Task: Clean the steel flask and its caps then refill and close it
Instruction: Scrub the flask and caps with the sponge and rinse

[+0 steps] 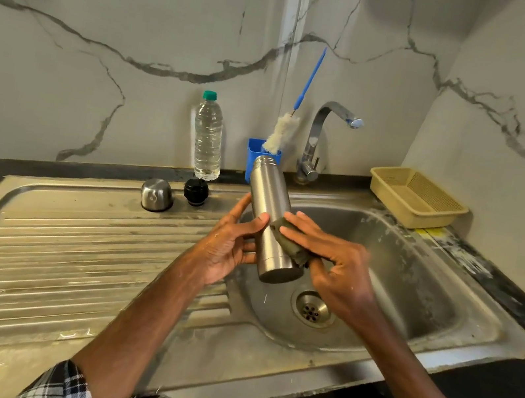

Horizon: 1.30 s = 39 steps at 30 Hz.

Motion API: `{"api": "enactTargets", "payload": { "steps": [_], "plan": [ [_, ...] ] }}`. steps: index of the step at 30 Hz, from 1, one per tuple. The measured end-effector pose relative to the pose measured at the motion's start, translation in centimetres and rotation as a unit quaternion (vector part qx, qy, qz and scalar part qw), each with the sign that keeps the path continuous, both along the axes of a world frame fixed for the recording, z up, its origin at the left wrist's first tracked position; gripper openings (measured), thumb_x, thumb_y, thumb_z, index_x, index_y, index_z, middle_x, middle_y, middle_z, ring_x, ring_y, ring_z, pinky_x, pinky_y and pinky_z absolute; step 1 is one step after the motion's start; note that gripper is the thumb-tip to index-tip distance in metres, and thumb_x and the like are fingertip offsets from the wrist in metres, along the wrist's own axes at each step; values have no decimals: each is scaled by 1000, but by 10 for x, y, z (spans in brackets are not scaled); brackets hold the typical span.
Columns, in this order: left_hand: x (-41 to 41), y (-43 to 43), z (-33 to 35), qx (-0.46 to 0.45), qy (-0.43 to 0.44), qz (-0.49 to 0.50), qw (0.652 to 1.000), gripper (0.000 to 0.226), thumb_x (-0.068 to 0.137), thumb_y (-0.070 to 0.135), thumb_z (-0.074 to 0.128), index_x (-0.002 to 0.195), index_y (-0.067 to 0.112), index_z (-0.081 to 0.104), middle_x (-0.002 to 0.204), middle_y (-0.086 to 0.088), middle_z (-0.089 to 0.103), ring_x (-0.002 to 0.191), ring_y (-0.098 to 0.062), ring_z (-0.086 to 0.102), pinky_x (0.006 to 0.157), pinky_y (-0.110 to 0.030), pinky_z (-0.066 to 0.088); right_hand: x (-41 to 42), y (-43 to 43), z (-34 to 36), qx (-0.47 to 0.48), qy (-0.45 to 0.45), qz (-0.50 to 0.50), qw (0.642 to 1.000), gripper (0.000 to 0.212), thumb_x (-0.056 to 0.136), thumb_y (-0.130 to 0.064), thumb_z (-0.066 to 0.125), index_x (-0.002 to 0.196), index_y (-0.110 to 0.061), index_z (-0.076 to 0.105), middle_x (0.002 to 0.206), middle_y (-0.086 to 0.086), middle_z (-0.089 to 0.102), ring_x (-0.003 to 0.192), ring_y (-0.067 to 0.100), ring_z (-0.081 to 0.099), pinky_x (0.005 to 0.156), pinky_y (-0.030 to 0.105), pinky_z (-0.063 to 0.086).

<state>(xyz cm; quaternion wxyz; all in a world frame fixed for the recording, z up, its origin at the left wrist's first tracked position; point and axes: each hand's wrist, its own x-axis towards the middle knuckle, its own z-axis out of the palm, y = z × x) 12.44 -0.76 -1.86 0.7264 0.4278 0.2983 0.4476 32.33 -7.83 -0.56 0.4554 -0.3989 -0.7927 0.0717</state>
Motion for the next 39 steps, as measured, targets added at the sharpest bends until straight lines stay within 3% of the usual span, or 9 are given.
{"api": "enactTargets", "payload": {
  "steps": [4,8,12,16,24,29,32,34,39],
  "plan": [
    [2,0,-1,12,4,-7,1000,84,84,18,72,154,39,32,122,-11,72,98,-26,73,73,-40,61,4,17,9,-46,60,-61,995,71,77,24,54,135,-17,62,143,-3,56,135,2,48,113,34,43],
    [0,0,-3,15,3,-6,1000,86,84,17,72,155,41,30,121,-10,73,102,-27,72,76,-43,60,1,17,9,2,-3,13,1000,66,76,25,54,129,-12,67,141,0,59,138,11,48,114,34,41],
    [4,-3,-5,28,21,-29,999,83,88,18,73,156,42,30,126,-12,70,109,-30,70,82,-47,60,4,31,12,-35,66,-62,995,68,78,23,54,132,-18,64,143,-5,56,137,6,49,112,37,44],
    [6,-5,-3,29,22,-28,999,81,89,19,72,155,43,32,125,-10,71,110,-30,69,84,-48,59,1,32,15,-5,8,2,1000,66,75,25,51,126,-13,69,141,-2,59,139,11,47,116,34,39],
    [3,-3,-3,35,22,-33,999,79,92,17,69,156,42,28,129,-12,69,112,-32,69,84,-49,60,-3,50,24,-7,28,-15,999,60,79,22,54,126,-12,68,139,-3,61,136,9,51,114,31,42],
    [3,-3,-5,38,25,-51,998,79,95,16,67,157,42,27,132,-12,67,113,-32,68,85,-49,60,-5,67,34,-28,43,-104,993,63,84,15,54,135,-22,61,142,-13,53,133,-12,39,111,26,42],
    [0,-1,-3,41,27,-45,998,79,94,16,68,157,42,28,128,-10,69,115,-33,67,88,-51,59,-7,72,35,8,3,-26,1000,62,78,19,51,127,-15,69,139,-5,61,137,2,47,116,30,39],
    [0,-2,-3,35,29,-50,998,79,94,17,69,157,42,28,130,-12,68,113,-32,68,86,-50,60,-6,80,39,-21,30,-65,997,65,80,19,52,131,-17,66,141,-5,60,138,7,48,115,34,41],
    [0,1,-6,33,28,-65,997,80,93,19,72,156,44,29,137,-14,62,115,-32,67,85,-49,59,-6,86,44,-5,-7,-41,999,68,77,21,50,129,-19,68,140,-8,60,139,3,46,119,30,35]
  ]
}}
